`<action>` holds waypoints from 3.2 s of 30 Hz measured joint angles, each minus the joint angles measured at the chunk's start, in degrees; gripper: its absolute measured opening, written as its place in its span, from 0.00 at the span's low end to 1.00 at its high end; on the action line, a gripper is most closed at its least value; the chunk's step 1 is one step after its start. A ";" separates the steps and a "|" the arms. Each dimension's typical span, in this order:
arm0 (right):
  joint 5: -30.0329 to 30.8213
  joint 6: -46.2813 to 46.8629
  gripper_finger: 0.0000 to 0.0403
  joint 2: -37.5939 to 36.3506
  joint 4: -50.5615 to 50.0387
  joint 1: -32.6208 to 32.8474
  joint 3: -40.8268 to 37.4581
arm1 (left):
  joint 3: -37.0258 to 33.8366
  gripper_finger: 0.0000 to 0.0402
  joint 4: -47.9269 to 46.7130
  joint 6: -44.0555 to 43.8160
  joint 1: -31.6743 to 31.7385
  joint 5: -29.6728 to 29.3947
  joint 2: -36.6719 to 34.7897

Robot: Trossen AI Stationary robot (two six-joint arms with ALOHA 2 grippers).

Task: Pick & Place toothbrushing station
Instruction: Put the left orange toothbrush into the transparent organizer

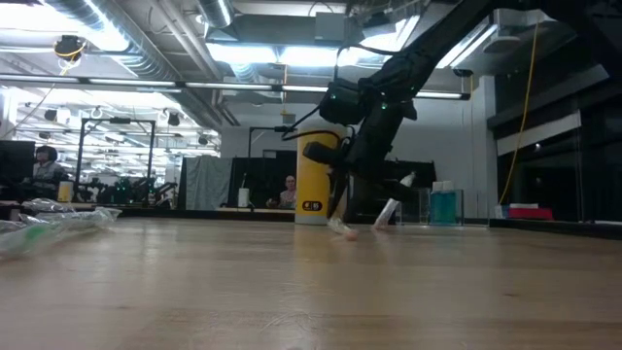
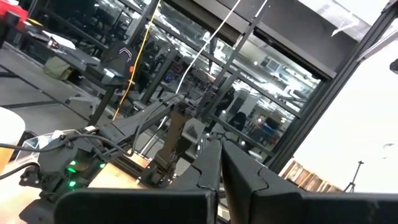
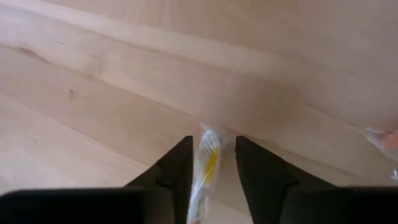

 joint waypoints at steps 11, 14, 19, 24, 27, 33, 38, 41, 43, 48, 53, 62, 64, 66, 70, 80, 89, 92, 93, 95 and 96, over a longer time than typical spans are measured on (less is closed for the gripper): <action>-0.21 -2.55 0.01 -0.29 0.72 2.03 0.09 | 0.00 0.02 -0.02 0.12 0.00 -0.10 0.00; 1.04 -2.10 0.01 -1.91 2.27 4.37 0.15 | 0.00 0.02 -0.01 0.27 0.00 -0.26 0.00; 8.15 -0.39 0.01 -8.58 3.26 10.87 0.17 | 0.00 0.02 0.00 0.30 0.00 -0.69 0.00; 24.59 -0.73 0.00 -19.28 0.90 19.26 0.22 | 0.00 0.02 0.02 1.07 0.00 -1.45 0.00; 40.78 -1.62 0.00 -25.76 -7.01 23.94 0.27 | 0.00 0.02 0.58 3.05 0.00 -1.62 0.02; 54.37 -12.70 0.00 -39.09 -11.51 27.31 -4.86 | 0.00 0.02 5.85 10.35 0.00 2.73 -0.58; 65.02 -12.63 0.00 -52.35 -10.62 27.25 -12.78 | 0.02 0.02 7.30 12.78 0.02 2.73 -1.98; 71.98 -13.60 0.00 -60.07 -10.16 27.26 -16.76 | 0.02 0.02 7.26 13.26 0.01 2.07 -2.19; 76.19 -15.07 0.00 -64.23 -10.26 27.23 -19.16 | 0.02 0.02 7.27 13.42 0.02 1.32 -2.21; 80.88 -19.27 0.00 -70.60 -10.22 24.61 -23.21 | 0.02 0.02 7.26 13.14 0.02 -1.21 -2.21; 78.25 -24.28 0.00 -71.73 -7.78 16.53 -25.70 | 0.02 0.02 7.37 13.08 0.02 -3.78 -2.21; 55.89 -47.53 0.00 -71.58 25.01 -2.22 -34.21 | 0.02 0.02 7.52 12.94 0.02 -4.70 -1.27; 52.02 -48.20 0.00 -71.48 24.26 -6.89 -34.39 | 0.02 0.02 8.13 12.94 0.01 -4.71 -0.53; 46.96 -49.02 0.00 -71.48 24.32 -11.16 -34.40 | 0.02 0.02 9.09 12.93 0.02 -4.72 0.29; 38.94 -49.14 0.00 -70.69 24.51 -17.77 -34.40 | 0.02 0.02 10.33 12.94 0.02 -5.13 1.91; 19.37 -52.88 0.00 -63.27 31.28 -31.03 -34.37 | 0.02 0.02 13.18 12.95 0.00 -7.60 4.64; 14.70 -54.55 0.00 -59.40 33.01 -36.01 -34.34 | 0.02 0.02 19.74 13.59 0.01 -8.17 9.71; 14.40 -56.62 0.00 -58.17 34.25 -36.21 -34.34 | 0.02 0.02 21.00 13.24 0.02 -8.31 11.41; 14.59 -57.54 0.00 -57.96 34.67 -36.25 -34.34 | 0.02 0.02 21.46 13.04 0.02 -8.67 11.88; 14.73 -58.81 0.00 -57.49 34.95 -36.24 -34.34 | 0.02 0.02 23.46 12.94 0.02 -8.97 13.10; 14.63 -59.05 0.00 -57.30 34.84 -36.24 -34.41 | 0.02 0.02 24.27 12.94 0.02 -9.03 13.65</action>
